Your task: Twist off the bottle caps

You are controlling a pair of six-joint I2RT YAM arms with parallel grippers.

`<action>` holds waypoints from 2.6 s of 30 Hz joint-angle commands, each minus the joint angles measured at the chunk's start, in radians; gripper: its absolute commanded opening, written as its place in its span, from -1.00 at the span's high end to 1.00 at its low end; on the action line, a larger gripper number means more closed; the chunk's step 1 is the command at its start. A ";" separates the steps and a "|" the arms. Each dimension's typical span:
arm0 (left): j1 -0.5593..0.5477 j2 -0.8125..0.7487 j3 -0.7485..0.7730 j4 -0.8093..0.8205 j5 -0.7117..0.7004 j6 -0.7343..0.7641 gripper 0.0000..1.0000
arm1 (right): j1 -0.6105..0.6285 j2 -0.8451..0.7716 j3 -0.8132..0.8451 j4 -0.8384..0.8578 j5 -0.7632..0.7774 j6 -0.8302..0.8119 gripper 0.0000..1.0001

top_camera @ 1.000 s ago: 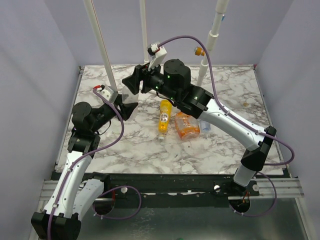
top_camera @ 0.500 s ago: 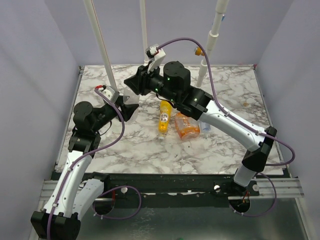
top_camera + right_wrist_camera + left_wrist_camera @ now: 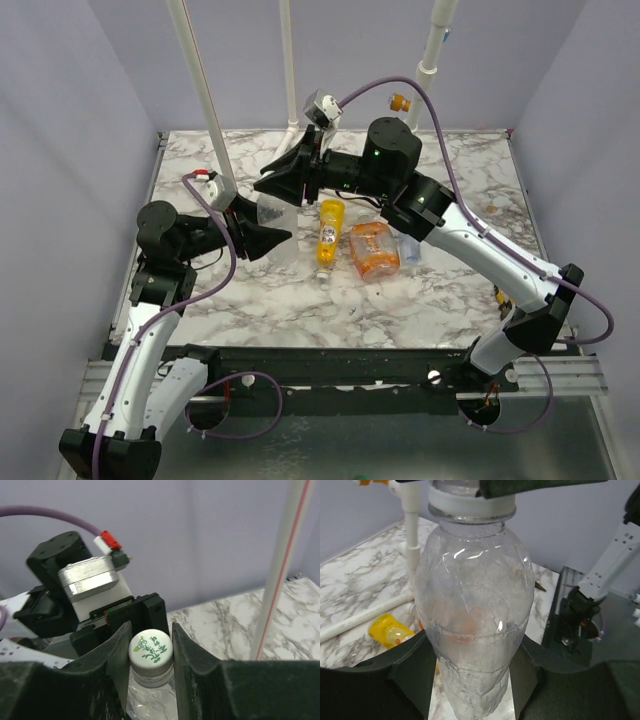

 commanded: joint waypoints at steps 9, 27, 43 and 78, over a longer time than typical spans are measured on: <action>-0.013 -0.009 0.063 0.036 0.215 -0.135 0.88 | -0.040 -0.019 -0.066 0.174 -0.600 0.070 0.99; -0.015 -0.035 -0.037 -0.017 -0.266 0.195 0.88 | -0.043 -0.023 0.074 -0.174 0.191 0.047 -1.00; -0.017 -0.007 -0.032 -0.053 -0.375 0.213 0.88 | -0.003 0.205 0.346 -0.290 0.350 0.104 -0.49; -0.018 0.014 -0.005 -0.065 -0.343 0.176 0.88 | 0.038 0.186 0.295 -0.284 0.333 0.055 0.88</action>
